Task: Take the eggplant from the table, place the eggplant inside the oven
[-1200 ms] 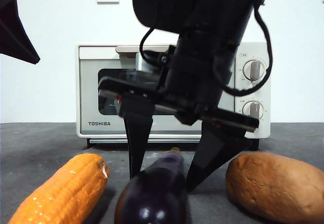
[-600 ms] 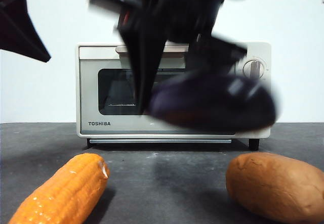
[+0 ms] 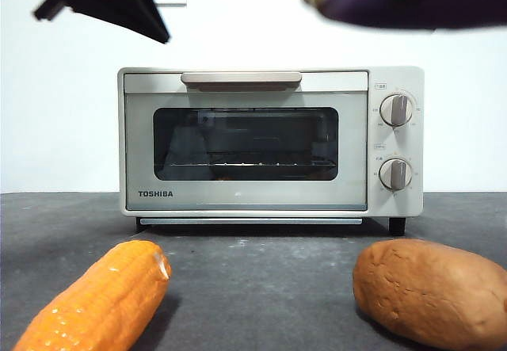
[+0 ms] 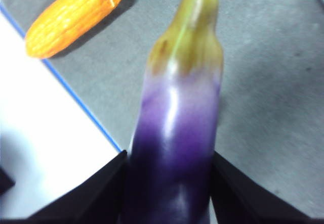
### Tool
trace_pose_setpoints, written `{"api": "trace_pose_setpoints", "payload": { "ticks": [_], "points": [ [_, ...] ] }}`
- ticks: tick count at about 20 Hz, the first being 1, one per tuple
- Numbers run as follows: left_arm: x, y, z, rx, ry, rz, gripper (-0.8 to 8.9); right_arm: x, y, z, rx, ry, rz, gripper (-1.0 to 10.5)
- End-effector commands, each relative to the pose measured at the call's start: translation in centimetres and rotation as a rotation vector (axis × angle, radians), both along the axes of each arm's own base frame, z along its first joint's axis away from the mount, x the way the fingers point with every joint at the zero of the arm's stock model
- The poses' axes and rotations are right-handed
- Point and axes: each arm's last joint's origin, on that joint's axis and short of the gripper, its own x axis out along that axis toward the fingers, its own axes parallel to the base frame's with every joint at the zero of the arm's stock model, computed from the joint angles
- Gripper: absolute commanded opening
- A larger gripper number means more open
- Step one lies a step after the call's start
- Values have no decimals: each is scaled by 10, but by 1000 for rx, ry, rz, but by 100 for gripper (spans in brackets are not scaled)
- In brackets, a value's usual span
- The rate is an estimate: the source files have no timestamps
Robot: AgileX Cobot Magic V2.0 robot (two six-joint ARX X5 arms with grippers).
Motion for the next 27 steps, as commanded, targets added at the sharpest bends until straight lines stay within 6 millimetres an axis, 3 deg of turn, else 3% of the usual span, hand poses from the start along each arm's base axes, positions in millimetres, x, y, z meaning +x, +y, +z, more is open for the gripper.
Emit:
{"api": "trace_pose_setpoints", "payload": {
  "ticks": [1,7,13,20,27],
  "points": [
    [19,-17,9,46,-34,-28,6,-11,-12,15,40,-40,27,169],
    [52,-52,6,160,-15,-83,6,-38,-54,39,152,-137,7,169],
    [63,-67,-12,242,26,-119,6,-51,-74,46,204,-170,-2,169],
    [26,-84,-21,389,239,-255,6,-50,-76,47,168,-227,-27,169],
    [-20,-106,-23,433,412,-538,6,-49,-76,46,166,-230,-20,169]
  ]
}}
